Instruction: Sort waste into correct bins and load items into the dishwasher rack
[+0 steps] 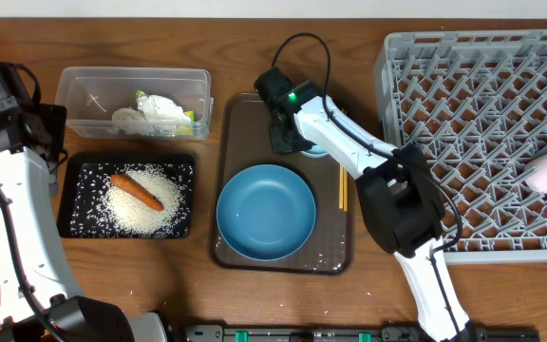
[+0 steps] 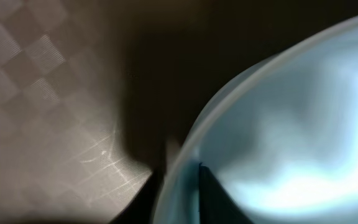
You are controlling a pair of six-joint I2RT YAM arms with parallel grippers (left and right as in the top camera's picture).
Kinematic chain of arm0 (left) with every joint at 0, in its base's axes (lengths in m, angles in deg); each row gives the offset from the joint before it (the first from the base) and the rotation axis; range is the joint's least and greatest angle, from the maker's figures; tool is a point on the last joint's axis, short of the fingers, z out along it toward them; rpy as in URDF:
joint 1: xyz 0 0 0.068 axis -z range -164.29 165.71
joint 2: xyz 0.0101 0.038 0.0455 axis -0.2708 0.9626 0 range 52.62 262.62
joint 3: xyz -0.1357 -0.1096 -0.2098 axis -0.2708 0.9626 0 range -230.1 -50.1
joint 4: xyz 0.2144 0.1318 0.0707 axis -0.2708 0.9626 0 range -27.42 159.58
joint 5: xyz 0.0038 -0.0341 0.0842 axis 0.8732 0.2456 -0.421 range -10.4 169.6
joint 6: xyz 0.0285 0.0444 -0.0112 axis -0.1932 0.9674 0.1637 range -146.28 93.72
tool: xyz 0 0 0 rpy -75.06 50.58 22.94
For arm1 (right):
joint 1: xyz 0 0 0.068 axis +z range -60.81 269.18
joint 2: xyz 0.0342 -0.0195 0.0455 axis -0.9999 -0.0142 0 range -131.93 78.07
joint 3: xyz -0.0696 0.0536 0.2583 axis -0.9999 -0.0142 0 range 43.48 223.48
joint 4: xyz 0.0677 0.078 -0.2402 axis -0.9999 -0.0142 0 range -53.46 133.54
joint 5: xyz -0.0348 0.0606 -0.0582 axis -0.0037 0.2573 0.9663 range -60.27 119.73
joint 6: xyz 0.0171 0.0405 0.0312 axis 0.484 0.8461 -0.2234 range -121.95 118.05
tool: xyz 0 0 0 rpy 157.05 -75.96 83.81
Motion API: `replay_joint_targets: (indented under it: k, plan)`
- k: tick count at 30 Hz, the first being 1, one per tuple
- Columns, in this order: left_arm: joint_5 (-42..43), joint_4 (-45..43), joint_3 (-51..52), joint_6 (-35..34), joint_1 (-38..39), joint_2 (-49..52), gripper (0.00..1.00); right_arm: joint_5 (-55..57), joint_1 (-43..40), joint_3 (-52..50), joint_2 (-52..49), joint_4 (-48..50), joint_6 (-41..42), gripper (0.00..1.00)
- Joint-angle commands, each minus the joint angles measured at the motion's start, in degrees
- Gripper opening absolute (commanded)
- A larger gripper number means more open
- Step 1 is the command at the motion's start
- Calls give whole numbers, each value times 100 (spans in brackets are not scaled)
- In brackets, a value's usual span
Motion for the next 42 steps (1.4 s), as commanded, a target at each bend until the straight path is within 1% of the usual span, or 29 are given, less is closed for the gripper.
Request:
replay_joint_targets:
  k: [1,2,7,12,15,18,19,26,31,34,36,42]
  plan:
    - [-28,17,0,31,-24,33,99,11,17,68,212,-50,68,6]
    - [-28,17,0,31,-24,33,99,11,0,74,289,-61,66,1]
    - [-28,17,0,31,-24,33,99,-55,-225,96,990,-103,61,1]
    - [-28,17,0,31,-24,33,99,-662,-728,96,1790,-98,-400,1]
    - [-28,17,0,31,-24,33,99,-1349,-1263,96,2157,-81,-723,1]
    - [-28,17,0,31,-24,33,99,-2553,-2035,96,2339,-52,-1145,1]
    - [-28,17,0,31,-24,33,99,-3171,-2428,96,2343,-35,-1314,1]
    - [-28,17,0,28,-24,33,99,-5694,-4500,87,2055,33,-1864,1]
    - [-28,17,0,31,-24,33,99,-7517,-5619,83,1672,463,-2059,1]
    - [-28,17,0,31,-24,33,99,-8500,-6013,83,1346,852,-2041,1]
    - [-28,17,0,31,-24,33,99,-8828,-6155,83,1121,1012,-1954,1]
    - [-28,17,0,31,-24,33,99,-9025,-6290,83,546,1075,-1926,1]
